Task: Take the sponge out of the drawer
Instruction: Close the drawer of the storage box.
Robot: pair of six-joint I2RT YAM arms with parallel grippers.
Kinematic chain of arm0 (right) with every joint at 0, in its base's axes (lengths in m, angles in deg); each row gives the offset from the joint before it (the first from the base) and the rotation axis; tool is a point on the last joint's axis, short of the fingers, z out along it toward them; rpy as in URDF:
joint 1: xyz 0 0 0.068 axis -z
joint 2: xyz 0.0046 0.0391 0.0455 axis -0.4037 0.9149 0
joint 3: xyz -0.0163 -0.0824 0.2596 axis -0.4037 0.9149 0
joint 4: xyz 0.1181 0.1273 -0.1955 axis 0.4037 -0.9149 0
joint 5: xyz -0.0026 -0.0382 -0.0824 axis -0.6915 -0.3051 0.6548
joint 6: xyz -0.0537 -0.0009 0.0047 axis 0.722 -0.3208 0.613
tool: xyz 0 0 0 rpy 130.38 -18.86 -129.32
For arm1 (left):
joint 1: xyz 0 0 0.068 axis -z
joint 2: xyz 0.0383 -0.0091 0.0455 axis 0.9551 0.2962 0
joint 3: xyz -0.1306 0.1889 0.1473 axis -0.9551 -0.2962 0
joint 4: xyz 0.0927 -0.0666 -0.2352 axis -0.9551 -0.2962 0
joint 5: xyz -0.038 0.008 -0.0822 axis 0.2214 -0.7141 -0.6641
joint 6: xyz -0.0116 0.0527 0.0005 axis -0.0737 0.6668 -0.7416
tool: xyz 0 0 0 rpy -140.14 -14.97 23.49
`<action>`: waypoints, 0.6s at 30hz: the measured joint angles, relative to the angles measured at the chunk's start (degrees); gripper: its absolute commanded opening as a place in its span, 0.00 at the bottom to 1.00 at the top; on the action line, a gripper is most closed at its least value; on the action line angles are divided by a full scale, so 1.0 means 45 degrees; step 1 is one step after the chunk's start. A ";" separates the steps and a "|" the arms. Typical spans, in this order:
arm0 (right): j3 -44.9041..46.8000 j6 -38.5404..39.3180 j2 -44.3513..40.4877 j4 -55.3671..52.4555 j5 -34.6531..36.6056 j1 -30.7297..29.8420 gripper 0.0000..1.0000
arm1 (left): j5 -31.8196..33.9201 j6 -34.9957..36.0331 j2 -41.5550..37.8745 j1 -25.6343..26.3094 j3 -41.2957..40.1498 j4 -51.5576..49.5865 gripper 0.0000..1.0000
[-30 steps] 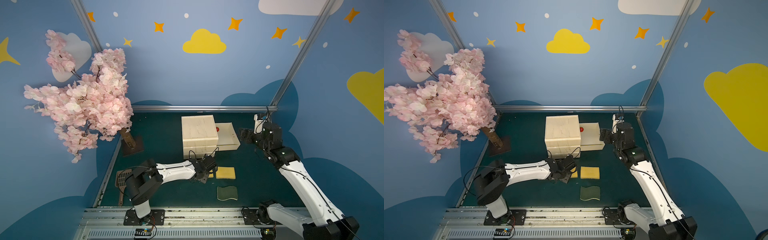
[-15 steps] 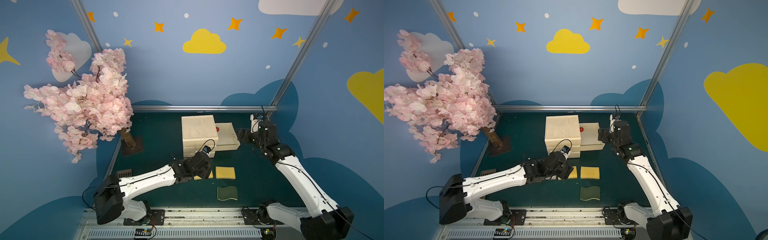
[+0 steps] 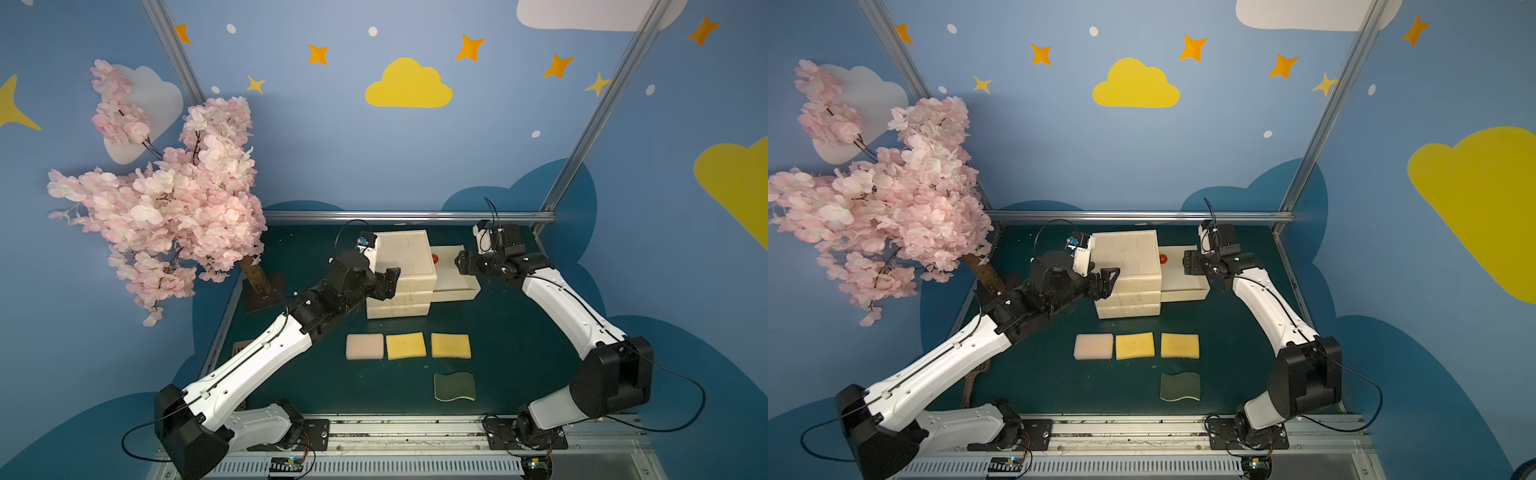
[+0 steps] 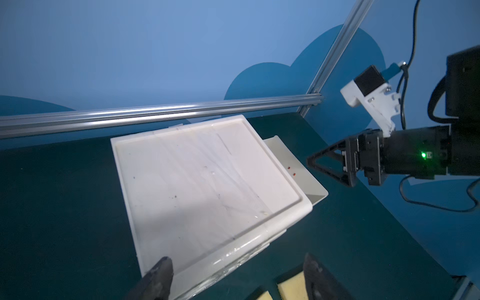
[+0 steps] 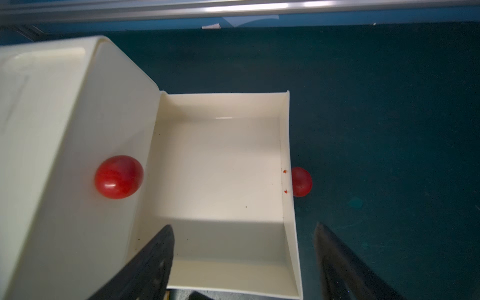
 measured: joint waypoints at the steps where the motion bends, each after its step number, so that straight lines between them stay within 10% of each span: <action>1: -0.0029 0.0019 0.0131 -0.0102 -0.0015 0.0073 0.83 | -0.0214 -0.0092 0.0131 -0.0272 0.0029 0.0044 0.82; 18: -0.0092 -0.1132 0.0495 -0.0597 -0.0607 0.3162 0.83 | -0.4658 -0.1175 0.1753 -0.2633 -0.0078 0.1122 0.86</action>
